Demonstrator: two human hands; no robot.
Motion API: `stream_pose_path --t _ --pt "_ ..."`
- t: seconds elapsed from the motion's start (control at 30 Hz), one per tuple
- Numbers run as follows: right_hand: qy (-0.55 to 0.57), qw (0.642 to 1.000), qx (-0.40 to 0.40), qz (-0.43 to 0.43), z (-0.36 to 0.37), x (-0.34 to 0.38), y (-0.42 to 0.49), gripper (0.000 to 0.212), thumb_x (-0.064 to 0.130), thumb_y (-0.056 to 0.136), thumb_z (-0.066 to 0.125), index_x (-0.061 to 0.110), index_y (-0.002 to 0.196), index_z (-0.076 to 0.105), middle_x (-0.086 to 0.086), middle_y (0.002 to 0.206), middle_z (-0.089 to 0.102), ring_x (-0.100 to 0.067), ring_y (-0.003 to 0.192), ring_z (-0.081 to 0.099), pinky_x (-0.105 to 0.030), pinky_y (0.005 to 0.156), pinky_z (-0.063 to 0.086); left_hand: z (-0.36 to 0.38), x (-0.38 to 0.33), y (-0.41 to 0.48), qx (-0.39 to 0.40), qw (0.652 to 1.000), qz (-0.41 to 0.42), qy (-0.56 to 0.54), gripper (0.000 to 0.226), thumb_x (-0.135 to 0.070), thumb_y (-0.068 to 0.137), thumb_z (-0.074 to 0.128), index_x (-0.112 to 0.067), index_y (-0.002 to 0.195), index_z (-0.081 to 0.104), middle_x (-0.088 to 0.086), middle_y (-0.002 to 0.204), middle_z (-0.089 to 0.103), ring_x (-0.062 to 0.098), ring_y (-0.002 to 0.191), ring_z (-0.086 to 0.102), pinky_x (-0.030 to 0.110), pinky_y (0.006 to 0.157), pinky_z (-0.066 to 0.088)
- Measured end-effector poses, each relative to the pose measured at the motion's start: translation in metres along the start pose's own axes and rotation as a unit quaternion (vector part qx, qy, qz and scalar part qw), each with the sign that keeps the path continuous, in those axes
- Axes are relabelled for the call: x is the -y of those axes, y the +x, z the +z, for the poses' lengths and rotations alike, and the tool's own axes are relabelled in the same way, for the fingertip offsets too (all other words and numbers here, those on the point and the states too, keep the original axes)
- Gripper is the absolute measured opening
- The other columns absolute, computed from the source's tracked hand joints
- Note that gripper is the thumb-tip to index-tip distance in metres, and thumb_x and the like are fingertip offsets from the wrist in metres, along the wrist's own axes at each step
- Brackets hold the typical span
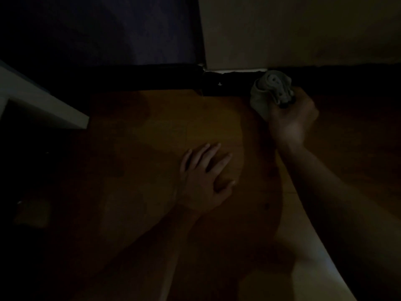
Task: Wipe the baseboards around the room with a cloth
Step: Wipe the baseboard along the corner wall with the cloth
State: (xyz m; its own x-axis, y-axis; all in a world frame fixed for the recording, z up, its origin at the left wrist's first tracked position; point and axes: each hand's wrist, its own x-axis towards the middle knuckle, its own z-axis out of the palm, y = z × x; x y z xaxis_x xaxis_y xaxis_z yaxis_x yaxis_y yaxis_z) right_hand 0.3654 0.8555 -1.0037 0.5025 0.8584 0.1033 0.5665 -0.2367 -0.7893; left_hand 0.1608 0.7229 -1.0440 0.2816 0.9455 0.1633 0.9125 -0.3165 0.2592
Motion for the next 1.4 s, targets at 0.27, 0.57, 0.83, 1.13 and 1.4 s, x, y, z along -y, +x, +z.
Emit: stream_pose_path --t 0.27,0.57,0.83,1.13,1.4 --pt "-0.009 1.000 -0.001 0.023 -0.004 0.005 -0.001 0.032 0.033 0.080 0.062 0.023 0.110 0.069 -0.002 0.104 0.072 -0.023 0.095 0.066 -0.022 0.070 0.040 -0.004 -0.003 0.002 0.008 1.000 -0.003 -0.007 0.061 -0.058 0.089 0.057 -0.036 0.145 0.052 -0.003 0.158 0.039 0.020 0.148 0.032 0.048 0.120 0.019" --pt "-0.007 0.997 0.076 -0.027 0.012 0.024 -0.013 0.033 0.037 0.083 0.066 0.023 0.112 0.068 -0.002 0.107 0.071 -0.023 0.098 0.066 -0.032 0.077 0.053 -0.007 -0.006 0.002 -0.020 1.000 0.005 -0.021 0.059 -0.052 0.085 0.067 -0.033 0.140 0.058 -0.001 0.155 0.045 0.023 0.144 0.039 0.053 0.116 0.027" --pt "-0.032 0.992 -0.085 0.083 -0.043 -0.023 0.019 0.023 0.032 0.085 0.064 0.019 0.102 0.071 -0.006 0.103 0.072 -0.024 0.096 0.066 -0.021 0.066 0.035 -0.005 -0.006 0.002 -0.034 0.999 0.004 -0.020 0.056 -0.054 0.088 0.060 -0.031 0.139 0.060 -0.001 0.154 0.046 0.022 0.143 0.040 0.053 0.117 0.027" --pt "-0.036 0.997 -0.040 0.058 -0.030 -0.012 0.015 0.026 0.035 0.085 0.066 0.022 0.107 0.070 -0.005 0.106 0.071 -0.025 0.099 0.065 -0.025 0.072 0.041 -0.003 -0.007 0.003 -0.036 0.999 -0.020 -0.009 0.060 -0.053 0.086 0.059 -0.033 0.142 0.056 -0.005 0.155 0.044 0.019 0.144 0.040 0.051 0.116 0.029" --pt "-0.034 0.995 -0.054 0.073 -0.027 -0.011 0.013 0.028 0.034 0.085 0.067 0.022 0.110 0.070 -0.005 0.108 0.071 -0.026 0.100 0.065 -0.023 0.072 0.038 -0.004 -0.010 0.004 -0.040 0.999 -0.021 -0.006 0.059 -0.053 0.087 0.056 -0.030 0.141 0.058 -0.003 0.155 0.045 0.021 0.143 0.041 0.052 0.116 0.029"
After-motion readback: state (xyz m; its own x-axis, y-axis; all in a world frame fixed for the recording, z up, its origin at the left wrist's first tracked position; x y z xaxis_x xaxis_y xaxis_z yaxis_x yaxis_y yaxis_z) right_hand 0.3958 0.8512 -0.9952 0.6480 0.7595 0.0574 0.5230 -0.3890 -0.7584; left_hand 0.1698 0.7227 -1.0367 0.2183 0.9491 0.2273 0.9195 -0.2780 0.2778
